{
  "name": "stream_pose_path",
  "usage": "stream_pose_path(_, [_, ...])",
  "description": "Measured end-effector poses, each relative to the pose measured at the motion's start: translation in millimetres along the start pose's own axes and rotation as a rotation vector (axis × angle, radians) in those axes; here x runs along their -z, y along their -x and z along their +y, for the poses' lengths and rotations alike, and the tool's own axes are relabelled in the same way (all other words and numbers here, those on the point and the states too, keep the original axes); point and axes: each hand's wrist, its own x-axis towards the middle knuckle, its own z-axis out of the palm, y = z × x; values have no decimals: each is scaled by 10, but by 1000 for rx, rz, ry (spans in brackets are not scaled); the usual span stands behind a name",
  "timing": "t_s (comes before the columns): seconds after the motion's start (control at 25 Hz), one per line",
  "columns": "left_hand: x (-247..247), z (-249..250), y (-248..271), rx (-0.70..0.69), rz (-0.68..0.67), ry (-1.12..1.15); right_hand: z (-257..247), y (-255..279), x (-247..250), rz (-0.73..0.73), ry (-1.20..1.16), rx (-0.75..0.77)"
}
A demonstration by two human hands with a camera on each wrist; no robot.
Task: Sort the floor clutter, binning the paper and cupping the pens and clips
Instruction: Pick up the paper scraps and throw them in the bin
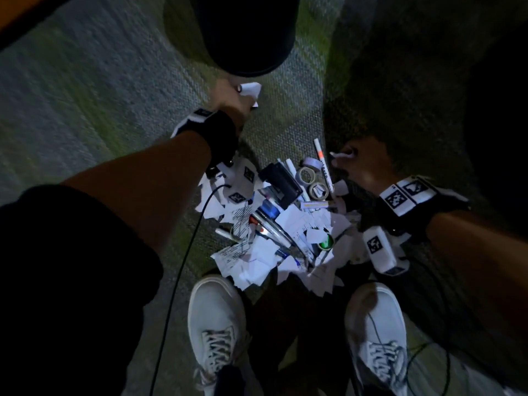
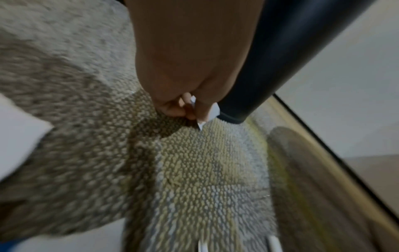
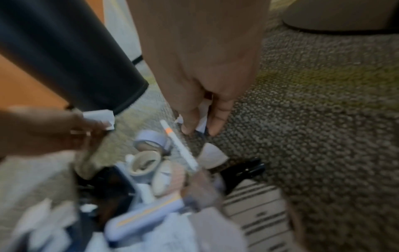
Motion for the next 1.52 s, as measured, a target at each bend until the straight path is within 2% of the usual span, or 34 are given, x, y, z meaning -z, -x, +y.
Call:
stream_pose_path(0.08, [190, -17, 374, -90, -88, 19, -150, 107, 8, 19, -118, -19])
stream_pose_path(0.16, [464, -108, 712, -162, -201, -65, -371, 242, -46, -20, -258, -11])
stream_pose_path(0.24, [803, -236, 988, -179, -286, -209, -608, 322, -202, -68, -252, 66])
stream_pose_path(0.32, [1105, -381, 1203, -158, -355, -326, -845, 366, -384, -183, -247, 165])
stream_pose_path(0.36, [1212, -441, 1293, -146, -384, -375, -942, 353, -467, -231, -192, 210])
stream_pose_path(0.44, [1293, -514, 1411, -149, -454, -488, -1123, 339, -575, -250, 66, 374])
stream_pose_path(0.56, [1266, -676, 1379, -265, -460, -814, -1361, 264, -712, -323, 424, 618])
stream_pose_path(0.64, [1161, -782, 1367, -323, -441, -1028, -1429, 203, -782, -430, 546, 674])
stream_pose_path(0.76, [1008, -872, 1399, -278, -390, -1146, -1434, 193, -849, -507, 550, 628])
stream_pose_path(0.92, [922, -846, 1442, -405, -349, -1084, -1333, 215, -892, -458, 401, 480])
stream_pose_path(1.04, [900, -941, 1451, -409, -396, -892, -1343, 203, -832, -437, 250, 486])
stream_pose_path(1.12, [920, -978, 1470, -393, -390, -746, -1450, 224, -735, -421, 121, 456])
stream_pose_path(1.24, [1011, -870, 1507, -284, -276, -498, -1563, 266, -639, -461, 12, 382])
stream_pose_path(1.32, [1141, -830, 1557, -234, -250, -472, -1582, 329, -631, -598, 10, 344])
stream_pose_path(1.36, [1208, -838, 1569, -219, -268, -456, -1561, 365, -659, -654, 56, 376])
stream_pose_path(1.44, [1300, -892, 1531, -187, -297, -403, -1493, 471, -774, -696, 190, 466])
stream_pose_path(1.52, [1288, -965, 1434, -153, -308, -416, -1415, 590, -948, -693, 233, 481])
